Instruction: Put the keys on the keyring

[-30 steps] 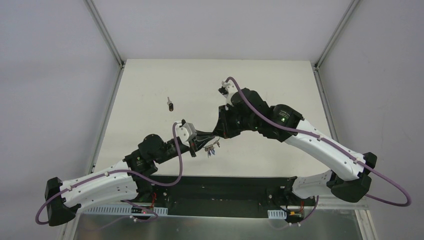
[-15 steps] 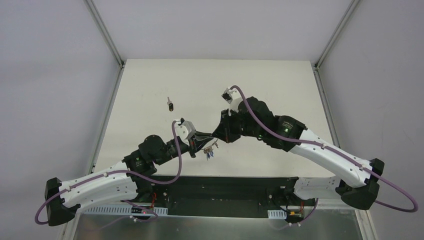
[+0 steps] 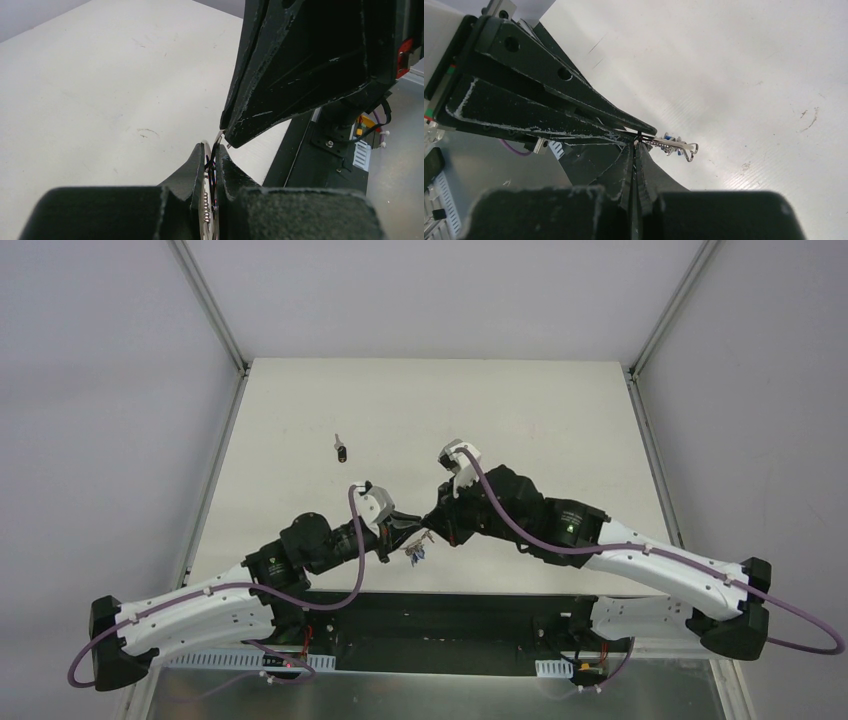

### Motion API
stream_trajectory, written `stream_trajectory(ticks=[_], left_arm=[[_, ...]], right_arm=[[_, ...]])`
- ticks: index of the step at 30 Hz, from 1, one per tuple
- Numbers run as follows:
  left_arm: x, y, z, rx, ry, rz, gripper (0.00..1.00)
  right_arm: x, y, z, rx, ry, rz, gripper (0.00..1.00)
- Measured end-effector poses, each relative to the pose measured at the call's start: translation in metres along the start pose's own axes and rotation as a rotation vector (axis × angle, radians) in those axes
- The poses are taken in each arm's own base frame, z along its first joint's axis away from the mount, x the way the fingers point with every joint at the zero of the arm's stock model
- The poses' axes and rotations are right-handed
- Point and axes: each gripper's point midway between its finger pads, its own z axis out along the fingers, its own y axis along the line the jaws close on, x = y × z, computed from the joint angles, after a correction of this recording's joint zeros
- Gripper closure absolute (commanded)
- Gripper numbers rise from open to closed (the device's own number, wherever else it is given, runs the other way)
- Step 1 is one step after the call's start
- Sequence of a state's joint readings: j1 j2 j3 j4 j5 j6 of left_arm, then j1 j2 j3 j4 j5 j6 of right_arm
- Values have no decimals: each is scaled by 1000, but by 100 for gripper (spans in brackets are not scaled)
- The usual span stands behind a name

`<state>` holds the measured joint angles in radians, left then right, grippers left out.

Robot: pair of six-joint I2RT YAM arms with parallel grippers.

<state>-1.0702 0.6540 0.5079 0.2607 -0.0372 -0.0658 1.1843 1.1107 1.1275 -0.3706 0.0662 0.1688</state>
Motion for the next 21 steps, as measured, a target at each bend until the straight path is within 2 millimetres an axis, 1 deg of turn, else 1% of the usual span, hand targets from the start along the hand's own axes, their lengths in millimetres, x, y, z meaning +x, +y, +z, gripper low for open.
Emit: stream_trajectory(ticks=[4,12,18,20,21], left_arm=[[1,0,-3,-3,7,-4,100],[-8,-1,-8,-7,-27,-24,100],[-9,3,-9,-30,-38,-33,100],[-15,22,-10,-127,-69,-33,100],[-19,37,-12,-201,-88,-36,100]], right_arm=[[3,4,-2,-10,-32,-21,100],[-2,13,-9,-53,-101,-24,100],[-1,15,-9,-67,-110,-26,100],[20,30,-12,-141,-29,-24,100],[35,39,-15,-183,24,-35,100]])
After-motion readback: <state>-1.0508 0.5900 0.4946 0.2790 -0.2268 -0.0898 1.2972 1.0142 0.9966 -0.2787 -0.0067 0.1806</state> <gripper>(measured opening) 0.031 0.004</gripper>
